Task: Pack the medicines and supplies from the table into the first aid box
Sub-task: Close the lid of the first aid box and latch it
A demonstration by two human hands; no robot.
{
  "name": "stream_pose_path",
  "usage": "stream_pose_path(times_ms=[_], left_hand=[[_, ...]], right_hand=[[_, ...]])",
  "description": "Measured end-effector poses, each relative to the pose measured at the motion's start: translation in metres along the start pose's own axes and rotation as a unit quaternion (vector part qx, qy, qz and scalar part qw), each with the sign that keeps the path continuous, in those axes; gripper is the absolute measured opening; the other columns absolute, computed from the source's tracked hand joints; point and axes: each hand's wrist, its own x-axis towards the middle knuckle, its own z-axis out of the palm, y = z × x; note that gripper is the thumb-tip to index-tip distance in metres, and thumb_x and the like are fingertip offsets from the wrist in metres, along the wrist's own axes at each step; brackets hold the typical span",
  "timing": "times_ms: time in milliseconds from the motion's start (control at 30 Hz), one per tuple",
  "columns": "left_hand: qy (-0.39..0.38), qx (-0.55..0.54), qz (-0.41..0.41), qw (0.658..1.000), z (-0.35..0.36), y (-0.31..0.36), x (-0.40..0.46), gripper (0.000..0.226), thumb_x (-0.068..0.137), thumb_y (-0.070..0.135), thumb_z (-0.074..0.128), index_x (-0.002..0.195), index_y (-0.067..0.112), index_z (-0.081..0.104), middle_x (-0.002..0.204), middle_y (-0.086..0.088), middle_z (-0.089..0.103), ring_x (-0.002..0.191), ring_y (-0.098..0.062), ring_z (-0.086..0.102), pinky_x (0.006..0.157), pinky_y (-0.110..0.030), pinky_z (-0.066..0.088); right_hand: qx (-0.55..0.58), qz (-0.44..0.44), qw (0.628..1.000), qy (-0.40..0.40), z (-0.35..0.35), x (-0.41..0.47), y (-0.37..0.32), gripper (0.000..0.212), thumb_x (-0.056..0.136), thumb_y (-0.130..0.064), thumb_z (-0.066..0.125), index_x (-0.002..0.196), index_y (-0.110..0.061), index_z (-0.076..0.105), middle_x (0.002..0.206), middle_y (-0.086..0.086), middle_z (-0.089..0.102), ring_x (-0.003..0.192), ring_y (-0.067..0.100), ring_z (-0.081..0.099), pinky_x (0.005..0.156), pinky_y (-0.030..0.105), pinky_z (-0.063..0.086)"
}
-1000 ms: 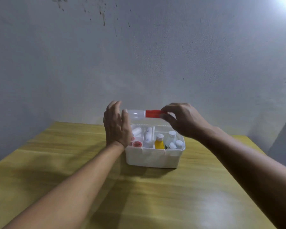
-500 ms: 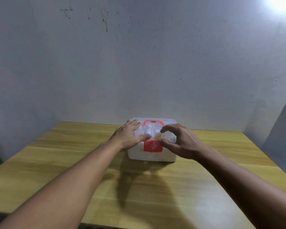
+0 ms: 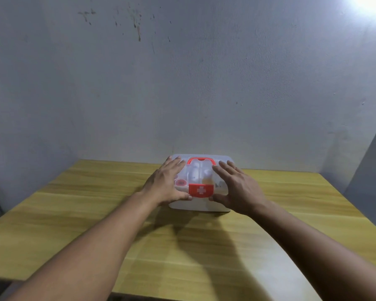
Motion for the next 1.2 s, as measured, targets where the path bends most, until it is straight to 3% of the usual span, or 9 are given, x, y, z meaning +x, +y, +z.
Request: stream_pose_path(times_ms=[167,767,1200], left_hand=[[0.007,0.008,0.002,1.000,0.001,0.000,-0.001,0.113,0.058,0.053,0.083,0.149,0.022,0.024,0.159,0.004,0.018,0.148,-0.013,0.004,0.119,-0.034,0.018],[0.023,0.006,-0.008,1.000,0.004,0.003,-0.002,0.108,0.061,0.051,0.080,0.149,0.025,0.023,0.159,0.006,0.018,0.148,-0.013,0.004,0.116,-0.038,0.024],[-0.038,0.064,0.007,0.997,-0.008,-0.002,0.004,0.105,0.069,0.032,0.081,0.151,0.028,0.015,0.160,0.012,0.008,0.148,-0.007,0.000,0.115,-0.032,0.029]], right_hand=[[-0.008,-0.001,1.000,0.006,0.000,0.000,0.000,0.090,0.078,-0.062,0.062,0.149,-0.025,0.021,0.159,0.002,0.021,0.148,0.022,0.014,0.113,0.042,0.033],[-0.025,-0.003,1.000,0.015,0.004,-0.001,0.000,0.086,0.081,-0.060,0.060,0.150,-0.025,0.021,0.160,0.002,0.020,0.148,0.022,0.012,0.114,0.040,0.029],[-0.042,-0.021,0.998,-0.035,-0.001,0.004,0.009,0.090,0.084,-0.024,0.071,0.152,-0.024,0.011,0.161,0.003,0.011,0.149,0.023,0.006,0.115,0.038,0.027]])
